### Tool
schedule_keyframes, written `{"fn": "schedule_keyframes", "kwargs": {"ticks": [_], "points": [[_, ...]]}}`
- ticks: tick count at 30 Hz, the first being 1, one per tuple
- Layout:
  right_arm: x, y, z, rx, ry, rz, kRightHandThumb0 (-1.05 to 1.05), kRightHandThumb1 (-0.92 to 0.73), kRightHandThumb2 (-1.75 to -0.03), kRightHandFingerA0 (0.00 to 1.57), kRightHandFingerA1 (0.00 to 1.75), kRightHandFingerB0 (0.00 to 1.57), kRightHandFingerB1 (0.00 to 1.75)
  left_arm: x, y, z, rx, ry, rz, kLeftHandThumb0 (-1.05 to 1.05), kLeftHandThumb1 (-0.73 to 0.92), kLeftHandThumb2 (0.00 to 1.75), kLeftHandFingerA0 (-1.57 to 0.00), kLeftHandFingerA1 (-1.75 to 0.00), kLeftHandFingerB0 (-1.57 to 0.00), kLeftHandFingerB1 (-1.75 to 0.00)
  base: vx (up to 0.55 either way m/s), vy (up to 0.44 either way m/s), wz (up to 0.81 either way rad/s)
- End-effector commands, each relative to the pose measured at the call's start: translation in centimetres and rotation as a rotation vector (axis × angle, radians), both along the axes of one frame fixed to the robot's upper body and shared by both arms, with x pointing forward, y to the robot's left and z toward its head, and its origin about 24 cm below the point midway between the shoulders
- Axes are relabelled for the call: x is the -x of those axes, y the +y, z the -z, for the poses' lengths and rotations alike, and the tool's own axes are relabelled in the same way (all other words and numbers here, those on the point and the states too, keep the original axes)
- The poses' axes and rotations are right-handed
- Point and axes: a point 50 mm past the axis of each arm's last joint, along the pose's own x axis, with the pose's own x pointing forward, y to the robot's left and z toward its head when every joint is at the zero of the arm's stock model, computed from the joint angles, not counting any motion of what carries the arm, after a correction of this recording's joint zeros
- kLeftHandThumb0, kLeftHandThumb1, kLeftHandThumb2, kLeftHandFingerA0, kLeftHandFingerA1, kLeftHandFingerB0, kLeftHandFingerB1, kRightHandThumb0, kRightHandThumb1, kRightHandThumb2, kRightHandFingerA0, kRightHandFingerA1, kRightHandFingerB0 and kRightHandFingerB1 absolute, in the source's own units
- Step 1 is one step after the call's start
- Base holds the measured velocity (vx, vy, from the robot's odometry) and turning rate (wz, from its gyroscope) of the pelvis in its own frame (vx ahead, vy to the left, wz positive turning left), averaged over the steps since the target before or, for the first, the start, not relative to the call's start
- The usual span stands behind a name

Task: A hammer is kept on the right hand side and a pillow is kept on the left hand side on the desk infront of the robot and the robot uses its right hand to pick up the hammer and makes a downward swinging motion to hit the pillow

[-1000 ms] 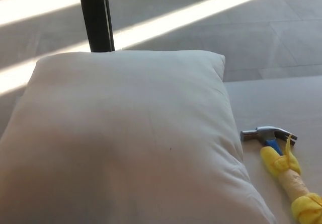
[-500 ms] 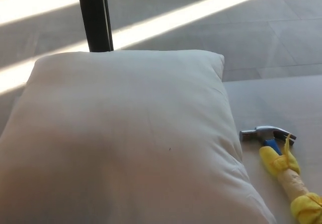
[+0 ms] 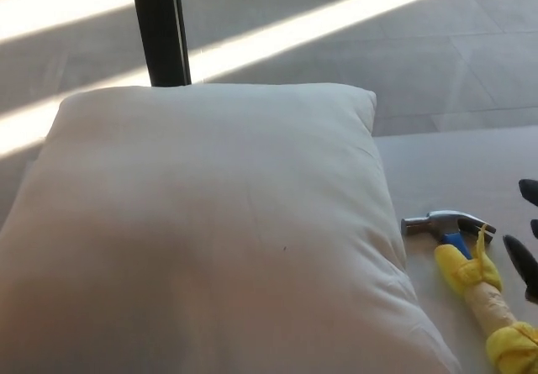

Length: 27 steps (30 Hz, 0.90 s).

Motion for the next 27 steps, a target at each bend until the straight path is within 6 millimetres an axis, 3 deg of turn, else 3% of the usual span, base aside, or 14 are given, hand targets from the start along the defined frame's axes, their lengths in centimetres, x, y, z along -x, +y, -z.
{"fn": "schedule_keyframes", "kwargs": {"ticks": [1, 2, 3, 4, 9, 10, 11, 13, 14, 15, 16, 24, 25, 27], "points": [[-0.1, -1.6, -0.3, 0.137, 0.036, 0.06, -0.68, -0.59, -0.88, 0.15, 0.48, 0.22, 0.44, 0.4, 0.1, -0.1, -0.002, -0.005, -0.011, -0.85, 0.57, 1.41, -0.85, -1.36, -0.67, -1.24, 0.0, 0.0, 0.0], [-0.1, -1.6, -0.3, 0.151, 0.032, 0.062, -0.64, -0.72, -0.61, 0.21, 0.39, 0.31, 0.33, 0.4, 0.1, 0.0, -0.006, 0.004, -0.003, -0.84, 0.52, 1.42, -0.73, -1.57, -0.55, -1.43, 0.0, 0.0, 0.0], [-0.2, -1.5, -0.2, 0.157, 0.028, 0.062, -0.67, -0.69, -0.6, 0.22, 0.41, 0.32, 0.34, 0.4, 0.1, 0.0, -0.006, 0.012, 0.002, -0.83, 0.56, 1.44, -0.75, -1.33, -0.62, -1.23, 0.0, 0.0, 0.0], [-0.3, -1.3, 0.0, 0.162, 0.026, 0.054, -0.7, -0.55, -0.87, 0.16, 0.51, 0.24, 0.45, 0.5, 0.1, 0.0, -0.004, 0.021, 0.009, -0.84, 0.53, 1.38, -0.98, -1.32, -0.63, -1.1, 0.0, 0.0, 0.0], [-0.2, 0.8, 1.4, 0.241, 0.088, -0.049, -0.65, -0.57, -0.85, 0.13, 0.48, 0.21, 0.44, 0.2, 0.0, 0.0, 0.009, 0.016, 0.023, -0.84, 0.53, 1.42, -0.9, -1.35, -0.64, -1.17, 0.0, 0.0, 0.0], [-0.2, 1.2, 1.6, 0.255, 0.098, -0.064, -0.61, -0.7, -0.6, 0.19, 0.41, 0.3, 0.33, 0.2, 0.0, 0.0, 0.007, 0.022, 0.034, -0.84, 0.53, 1.43, -0.9, -1.34, -0.69, -1.21, 0.0, 0.0, 0.0], [-0.2, 2.1, 2.1, 0.297, 0.128, -0.114, -0.66, -0.57, -0.84, 0.13, 0.48, 0.18, 0.42, 0.1, 0.0, 0.0, 0.005, 0.025, 0.047, -0.84, 0.53, 1.43, -0.89, -1.34, -0.7, -1.21, 0.0, 0.0, 0.0], [-0.1, 2.3, 2.3, 0.316, 0.14, -0.131, -0.66, -0.57, -0.84, 0.13, 0.48, 0.18, 0.42, 0.0, -0.1, 0.1, 0.006, 0.025, 0.052, -0.84, 0.53, 1.43, -0.89, -1.34, -0.7, -1.21, 0.0, 0.0, 0.0], [-0.1, 2.7, 2.5, 0.345, 0.154, -0.149, -0.62, -0.7, -0.6, 0.17, 0.4, 0.27, 0.32, -0.1, -0.1, 0.1, 0.003, 0.033, 0.055, -0.83, 0.45, 1.46, -0.73, -1.52, -0.56, -1.38, 0.0, 0.0, 0.0], [-0.3, 3.0, 2.7, 0.354, 0.174, -0.157, -0.64, -0.69, -0.59, 0.17, 0.42, 0.26, 0.32, 0.0, -0.2, 0.1, 0.0, 0.032, 0.058, -0.88, 0.5, 1.42, -0.85, -1.34, -0.68, -1.22, 0.0, 0.0, 0.0], [-0.5, 3.0, 2.9, 0.379, 0.2, -0.159, -0.69, -0.57, -0.84, 0.12, 0.48, 0.17, 0.41, -0.1, -0.3, 0.2, 0.002, 0.031, 0.059, -0.88, 0.51, 1.43, -0.9, -1.35, -0.71, -1.22, 0.0, 0.0, 0.0], [-0.7, 0.1, 3.6, 0.498, 0.289, -0.029, -0.69, -0.58, -0.86, 0.13, 0.51, 0.23, 0.44, -0.1, -0.3, 0.3, 0.01, 0.021, 0.039, -0.85, 0.53, 1.42, -0.86, -1.33, -0.69, -1.21, 0.0, 0.0, 0.0], [-0.7, -0.9, 3.7, 0.512, 0.311, 0.018, -0.72, -0.58, -0.89, 0.09, 0.51, 0.21, 0.45, -0.1, -0.4, 0.3, 0.017, 0.006, 0.052, -0.61, 0.64, 1.42, -1.41, -1.48, -0.77, -1.13, 0.0, 0.0, 0.0], [-0.7, -1.5, 3.8, 0.515, 0.323, 0.041, -0.72, -0.58, -0.89, 0.08, 0.51, 0.21, 0.45, -0.1, -0.4, 0.3, 0.014, 0.01, 0.056, -0.63, 0.63, 1.42, -1.39, -1.47, -0.73, -1.11, 0.0, 0.0, 0.0]]}}
